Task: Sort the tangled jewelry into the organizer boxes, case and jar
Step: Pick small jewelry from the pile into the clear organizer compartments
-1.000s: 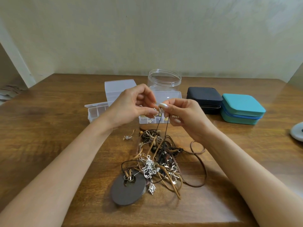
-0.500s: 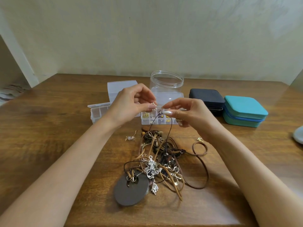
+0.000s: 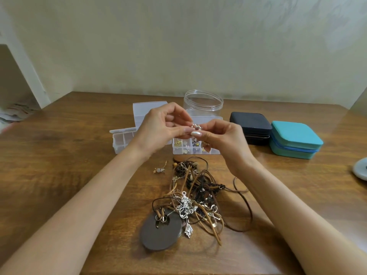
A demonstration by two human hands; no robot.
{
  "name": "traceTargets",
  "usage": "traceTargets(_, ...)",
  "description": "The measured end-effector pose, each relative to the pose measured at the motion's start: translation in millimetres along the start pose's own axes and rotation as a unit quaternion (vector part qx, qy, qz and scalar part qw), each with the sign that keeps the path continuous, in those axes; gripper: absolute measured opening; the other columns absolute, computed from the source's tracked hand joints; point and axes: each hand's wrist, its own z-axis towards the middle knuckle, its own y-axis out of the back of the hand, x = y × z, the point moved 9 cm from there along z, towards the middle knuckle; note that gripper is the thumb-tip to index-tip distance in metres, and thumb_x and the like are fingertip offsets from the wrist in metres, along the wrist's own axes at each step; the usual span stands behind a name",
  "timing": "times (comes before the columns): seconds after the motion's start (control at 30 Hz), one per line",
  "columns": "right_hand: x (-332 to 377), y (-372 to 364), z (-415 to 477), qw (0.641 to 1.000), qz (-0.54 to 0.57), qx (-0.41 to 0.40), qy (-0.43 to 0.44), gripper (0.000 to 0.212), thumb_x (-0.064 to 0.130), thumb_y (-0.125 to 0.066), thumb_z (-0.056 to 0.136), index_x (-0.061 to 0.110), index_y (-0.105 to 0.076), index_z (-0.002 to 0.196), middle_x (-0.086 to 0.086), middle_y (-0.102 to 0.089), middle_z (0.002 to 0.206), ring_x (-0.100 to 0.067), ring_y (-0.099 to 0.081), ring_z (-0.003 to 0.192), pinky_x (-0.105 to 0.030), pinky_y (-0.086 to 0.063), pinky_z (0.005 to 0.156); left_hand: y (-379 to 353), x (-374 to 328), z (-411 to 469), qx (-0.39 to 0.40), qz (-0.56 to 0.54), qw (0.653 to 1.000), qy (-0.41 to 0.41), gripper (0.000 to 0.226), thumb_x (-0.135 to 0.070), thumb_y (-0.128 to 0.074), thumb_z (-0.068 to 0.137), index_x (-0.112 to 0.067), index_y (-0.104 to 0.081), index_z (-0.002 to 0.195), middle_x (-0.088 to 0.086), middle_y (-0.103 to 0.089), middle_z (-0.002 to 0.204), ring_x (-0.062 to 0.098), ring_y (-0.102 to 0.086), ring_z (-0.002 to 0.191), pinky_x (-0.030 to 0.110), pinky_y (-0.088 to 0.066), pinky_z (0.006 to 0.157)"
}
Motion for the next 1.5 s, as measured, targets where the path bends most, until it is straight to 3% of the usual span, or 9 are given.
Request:
traceTargets(0.13, -1, -2, 5, 1.000, -0.026, 0.007, -0.015, 0.008, 0.006, -0.072, 0.079, 0.005, -0.065, 0.078, -0.004, -0.067, 0.067, -0.007, -0.058, 0.056, -0.022, -0.048, 0.053, 21, -11, 1, -0.015, 0.229, 0.973, -0.036, 0.012, -0.012, -0.070, 0.082, -0.014, -0.061, 0.090, -0.004, -0.068, 0.083, 0.012, -0.068, 0.077, 0.028, -0.058, 0.072)
traceTargets(0.23, 6, -16, 18, 0.982, -0.185, 0.033, 0.007, 0.010, 0.012, -0.074, 0.078, 0.006, -0.067, 0.082, 0.000, -0.066, 0.067, 0.000, -0.056, 0.051, -0.015, -0.049, 0.052, 37, 4, -5, 0.007, 0.522, 0.853, -0.012, 0.011, -0.031, -0.057, 0.092, -0.023, -0.063, 0.098, -0.011, -0.063, 0.094, 0.013, -0.061, 0.093, 0.034, -0.051, 0.082)
traceTargets(0.33, 11, -44, 36, 0.937, -0.338, 0.047, 0.071, 0.011, 0.014, -0.073, 0.080, 0.005, -0.070, 0.086, 0.001, -0.066, 0.074, 0.000, -0.057, 0.058, -0.013, -0.050, 0.058, 42, 36, -20, 0.042, 0.604, 0.796, 0.008, 0.031, -0.033, -0.050, 0.095, -0.018, -0.054, 0.122, -0.003, -0.053, 0.121, 0.016, -0.049, 0.115, 0.033, -0.046, 0.090)
traceTargets(0.57, 0, -82, 68, 0.849, -0.508, 0.023, 0.143, 0.012, 0.012, -0.066, 0.087, 0.002, -0.072, 0.093, -0.010, -0.067, 0.095, -0.021, -0.062, 0.082, -0.029, -0.049, 0.069, 50, 50, -28, 0.008, 0.542, 0.840, 0.017, 0.024, -0.014, -0.053, 0.094, -0.014, -0.059, 0.118, -0.001, -0.038, 0.138, 0.016, -0.052, 0.116, 0.029, -0.045, 0.097)
traceTargets(0.77, -3, -79, 72, 0.907, -0.411, 0.046, 0.075, 0.017, 0.007, -0.074, 0.079, 0.002, -0.071, 0.095, -0.011, -0.070, 0.086, -0.018, -0.063, 0.067, -0.025, -0.054, 0.069, 61, 56, -22, 0.034, 0.390, 0.917, 0.076, 0.026, -0.012, -0.064, 0.087, -0.031, -0.057, 0.070, -0.007, -0.032, 0.146, 0.006, -0.052, 0.105, 0.023, -0.041, 0.090)
traceTargets(0.87, 5, -80, 72, 0.914, -0.391, 0.070, 0.085, 0.014, -0.008, -0.067, 0.080, 0.001, -0.072, 0.090, -0.012, -0.071, 0.081, -0.014, -0.066, 0.063, -0.017, -0.054, 0.064, 60, 59, -21, 0.064, 0.375, 0.920, 0.091, 0.027, -0.015, -0.065, 0.087, -0.034, -0.057, 0.069, -0.006, -0.031, 0.148, 0.009, -0.050, 0.112, 0.030, -0.041, 0.097)
traceTargets(1.07, 12, -92, 61, 0.885, -0.434, 0.135, 0.102, 0.021, -0.007, -0.070, 0.077, 0.006, -0.073, 0.094, -0.008, -0.072, 0.087, -0.018, -0.068, 0.081, -0.032, -0.057, 0.080, 60, 63, -19, 0.083, 0.390, 0.911, 0.104, 0.016, -0.016, -0.063, 0.088, -0.029, -0.060, 0.079, -0.005, -0.031, 0.149, 0.010, -0.047, 0.118, 0.030, -0.038, 0.099)
traceTargets(1.3, 35, -48, 49, 0.893, -0.430, 0.069, 0.115, 0.016, 0.002, -0.070, 0.083, 0.014, -0.073, 0.094, 0.004, -0.067, 0.083, -0.004, -0.063, 0.074, -0.017, -0.052, 0.075, 59, 64, -21, 0.085, 0.404, 0.906, 0.088, 0.011, -0.023, -0.064, 0.088, -0.030, -0.059, 0.082, -0.006, -0.035, 0.144, 0.008, -0.047, 0.115, 0.032, -0.041, 0.098)
traceTargets(1.5, 24, 2, 33, 0.892, -0.437, 0.100, 0.062, 0.015, 0.010, -0.071, 0.082, 0.021, -0.071, 0.092, 0.010, -0.067, 0.079, 0.004, -0.059, 0.058, -0.005, -0.045, 0.055, 45, 33, -27, 0.043, 0.427, 0.902, -0.045, 0.020, -0.042, -0.071, 0.077, -0.027, -0.059, 0.083, -0.015, -0.049, 0.098, -0.001, -0.044, 0.094, 0.017, -0.036, 0.075)
